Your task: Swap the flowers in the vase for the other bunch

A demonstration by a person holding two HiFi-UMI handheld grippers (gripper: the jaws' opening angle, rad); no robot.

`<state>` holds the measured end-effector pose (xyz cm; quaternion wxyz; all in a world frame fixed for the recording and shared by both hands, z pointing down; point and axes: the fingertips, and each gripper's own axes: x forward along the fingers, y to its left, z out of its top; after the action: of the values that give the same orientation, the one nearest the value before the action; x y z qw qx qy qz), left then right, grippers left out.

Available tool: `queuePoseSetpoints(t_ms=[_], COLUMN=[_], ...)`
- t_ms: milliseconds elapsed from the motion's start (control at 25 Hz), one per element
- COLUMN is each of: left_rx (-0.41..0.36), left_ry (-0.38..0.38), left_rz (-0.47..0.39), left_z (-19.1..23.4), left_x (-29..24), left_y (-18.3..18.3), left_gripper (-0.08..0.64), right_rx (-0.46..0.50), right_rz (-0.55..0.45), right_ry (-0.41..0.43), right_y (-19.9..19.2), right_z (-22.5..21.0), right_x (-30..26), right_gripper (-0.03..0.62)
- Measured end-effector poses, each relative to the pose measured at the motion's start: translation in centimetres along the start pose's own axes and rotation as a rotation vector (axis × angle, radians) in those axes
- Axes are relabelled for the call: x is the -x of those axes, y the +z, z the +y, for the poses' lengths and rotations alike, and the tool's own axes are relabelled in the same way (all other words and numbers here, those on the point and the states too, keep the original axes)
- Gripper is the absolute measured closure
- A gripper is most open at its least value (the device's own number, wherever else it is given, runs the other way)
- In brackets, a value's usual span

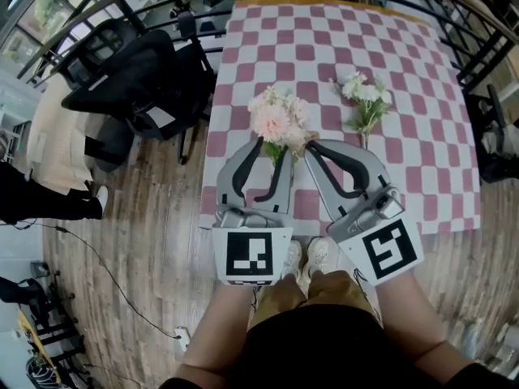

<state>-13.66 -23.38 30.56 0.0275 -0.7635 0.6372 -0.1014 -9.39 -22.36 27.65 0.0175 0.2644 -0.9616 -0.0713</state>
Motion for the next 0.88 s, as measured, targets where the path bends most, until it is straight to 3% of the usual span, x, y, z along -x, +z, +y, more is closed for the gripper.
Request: queuePoseSetpoints(t_ms=[600, 880], left_rx=[-0.076, -0.214], left_ry=[0.043, 0.037], left_rz=[-0.180, -0.223], left_z=[2.0, 2.5], left_x=[1.4, 2.0], left_y=[6.9, 9.4], left_gripper=[0.527, 0.549], right_rx=[0.073, 0.091], right_rz=[-0.089, -0.126], right_ry=[-0.026, -0.031], right_y=[5.0, 7.1], right_z=[-0.6, -0.8], right_x=[0.0, -0.7], right_gripper=[0.558, 0.558])
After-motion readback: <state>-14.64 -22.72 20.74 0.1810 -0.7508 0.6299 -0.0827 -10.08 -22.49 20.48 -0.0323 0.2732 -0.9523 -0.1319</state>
